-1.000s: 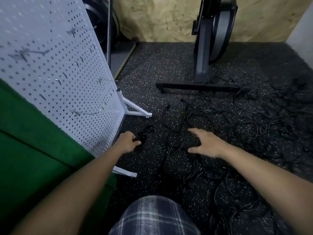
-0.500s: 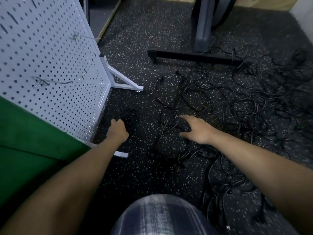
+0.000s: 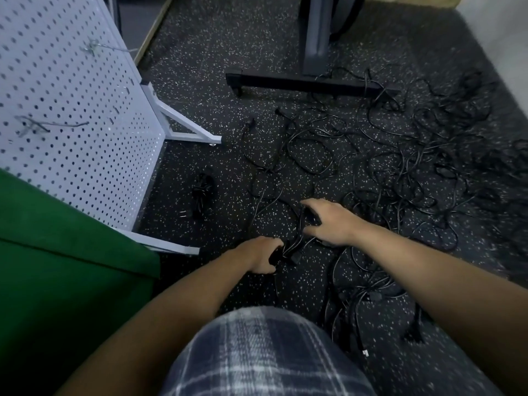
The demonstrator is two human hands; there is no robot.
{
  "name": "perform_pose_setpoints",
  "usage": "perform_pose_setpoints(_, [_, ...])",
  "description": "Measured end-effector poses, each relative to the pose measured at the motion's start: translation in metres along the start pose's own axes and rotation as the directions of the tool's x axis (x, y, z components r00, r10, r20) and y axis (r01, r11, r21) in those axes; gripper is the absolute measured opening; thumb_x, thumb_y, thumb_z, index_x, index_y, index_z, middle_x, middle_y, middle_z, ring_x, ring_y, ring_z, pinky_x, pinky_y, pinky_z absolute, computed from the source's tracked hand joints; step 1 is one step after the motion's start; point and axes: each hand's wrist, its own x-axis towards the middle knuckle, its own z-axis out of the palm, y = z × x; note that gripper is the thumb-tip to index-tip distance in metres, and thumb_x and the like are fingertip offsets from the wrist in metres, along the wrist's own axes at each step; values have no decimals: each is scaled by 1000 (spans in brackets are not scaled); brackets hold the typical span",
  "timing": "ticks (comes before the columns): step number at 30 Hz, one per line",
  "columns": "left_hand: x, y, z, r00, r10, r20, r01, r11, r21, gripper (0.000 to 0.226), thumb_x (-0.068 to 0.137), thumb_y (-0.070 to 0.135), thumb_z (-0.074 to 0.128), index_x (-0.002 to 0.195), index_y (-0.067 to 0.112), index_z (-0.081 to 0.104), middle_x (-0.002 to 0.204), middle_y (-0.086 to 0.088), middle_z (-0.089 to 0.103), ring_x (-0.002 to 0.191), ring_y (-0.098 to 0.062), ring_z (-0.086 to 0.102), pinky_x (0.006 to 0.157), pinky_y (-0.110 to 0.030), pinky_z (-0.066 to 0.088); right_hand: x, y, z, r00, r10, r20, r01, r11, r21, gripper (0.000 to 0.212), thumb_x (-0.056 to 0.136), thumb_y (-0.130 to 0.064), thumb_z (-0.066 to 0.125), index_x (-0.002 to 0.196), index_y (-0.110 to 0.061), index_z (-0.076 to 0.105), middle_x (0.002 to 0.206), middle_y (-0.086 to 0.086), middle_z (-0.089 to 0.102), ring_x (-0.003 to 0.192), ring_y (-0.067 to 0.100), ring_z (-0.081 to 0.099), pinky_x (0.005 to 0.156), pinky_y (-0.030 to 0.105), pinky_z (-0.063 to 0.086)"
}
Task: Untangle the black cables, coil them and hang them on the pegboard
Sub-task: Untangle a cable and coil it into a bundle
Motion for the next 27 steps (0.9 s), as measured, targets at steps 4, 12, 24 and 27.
perform_pose_setpoints(4, [0, -5, 8, 999, 21, -36, -19, 997, 73, 95, 87, 47, 79, 161, 19, 28, 162, -5, 38, 147, -26, 36, 118, -46, 38, -8, 14, 5, 1000, 26, 7, -26, 1000, 4, 74, 99, -31, 68, 161, -21, 29, 163, 8, 36, 149, 29, 34, 121, 37, 30])
perform_pose_setpoints(12, [-11, 0, 17, 971, 49, -235, -17, 990, 137, 34, 90, 44, 77, 114, 24, 64, 113, 4, 61, 106, -17, 59, 91, -36, 52, -17, 20, 3, 999, 32, 7, -32, 999, 16, 74, 99, -31, 67, 162, -23, 28, 164, 7, 33, 150, 28, 32, 121, 37, 29])
perform_pose_setpoints(24, [-40, 39, -71, 952, 19, -306, -28, 999, -27, 33, 98, 34, 71, 127, 18, 73, 114, -2, 75, 102, -15, 70, 97, -37, 58, -43, 14, -27, 997, 11, -71, -9, 1000, 29, 68, 100, -29, 67, 160, -23, 34, 161, 5, 39, 147, 26, 37, 119, 37, 34])
perform_pose_setpoints(27, [-54, 56, -108, 941, 18, -339, -49, 995, -83, 32, 98, 34, 71, 128, 21, 73, 121, -1, 74, 106, -15, 69, 99, -38, 56, -56, 13, -48, 992, -16, -126, 19, 999, 25, 68, 99, -30, 69, 159, -22, 36, 160, 7, 41, 146, 27, 40, 119, 37, 36])
